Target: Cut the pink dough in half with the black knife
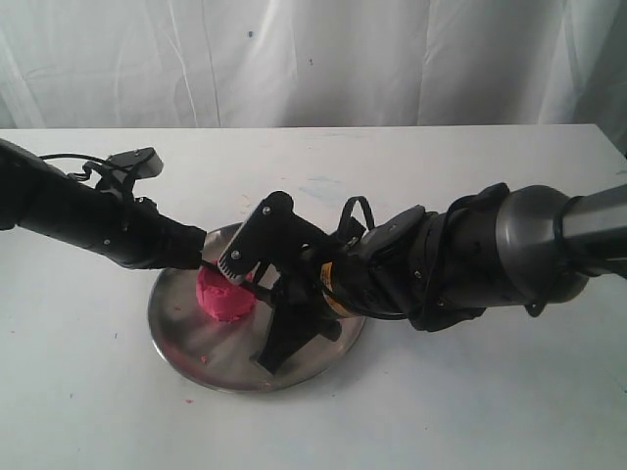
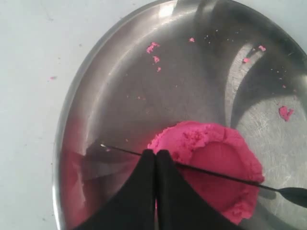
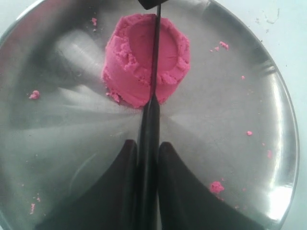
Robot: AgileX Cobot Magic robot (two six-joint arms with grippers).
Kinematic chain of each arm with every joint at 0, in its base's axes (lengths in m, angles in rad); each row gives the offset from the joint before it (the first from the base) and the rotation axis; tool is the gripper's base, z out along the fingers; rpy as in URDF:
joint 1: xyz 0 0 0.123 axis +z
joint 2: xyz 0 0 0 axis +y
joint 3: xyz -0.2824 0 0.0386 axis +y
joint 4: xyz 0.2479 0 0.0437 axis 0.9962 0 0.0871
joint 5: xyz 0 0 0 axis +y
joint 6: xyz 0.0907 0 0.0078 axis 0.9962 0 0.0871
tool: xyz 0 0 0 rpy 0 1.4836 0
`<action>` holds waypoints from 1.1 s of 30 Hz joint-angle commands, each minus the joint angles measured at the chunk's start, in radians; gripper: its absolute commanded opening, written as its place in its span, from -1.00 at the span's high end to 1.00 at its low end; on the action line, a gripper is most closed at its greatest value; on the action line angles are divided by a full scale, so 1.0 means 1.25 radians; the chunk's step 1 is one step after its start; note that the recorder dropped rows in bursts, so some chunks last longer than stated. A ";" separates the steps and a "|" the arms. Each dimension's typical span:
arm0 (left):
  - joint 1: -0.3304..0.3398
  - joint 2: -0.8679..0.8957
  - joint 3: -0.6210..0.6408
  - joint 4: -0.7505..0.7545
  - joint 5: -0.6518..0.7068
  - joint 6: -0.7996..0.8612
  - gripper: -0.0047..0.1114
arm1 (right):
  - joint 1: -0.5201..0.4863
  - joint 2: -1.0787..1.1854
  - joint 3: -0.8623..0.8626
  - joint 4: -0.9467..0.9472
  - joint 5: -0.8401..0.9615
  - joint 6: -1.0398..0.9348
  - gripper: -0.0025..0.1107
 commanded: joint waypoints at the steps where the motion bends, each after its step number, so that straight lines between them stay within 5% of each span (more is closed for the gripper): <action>1: -0.002 0.012 0.006 0.003 0.006 0.003 0.91 | 0.002 0.001 0.003 -0.005 -0.013 0.002 0.96; 22: 0.001 -0.105 -0.007 0.000 -0.009 0.003 0.91 | 0.002 0.001 0.009 -0.001 -0.026 0.004 0.96; 33: -0.002 -0.037 -0.031 0.038 0.033 0.002 0.92 | 0.002 0.001 0.009 -0.001 -0.026 0.006 0.96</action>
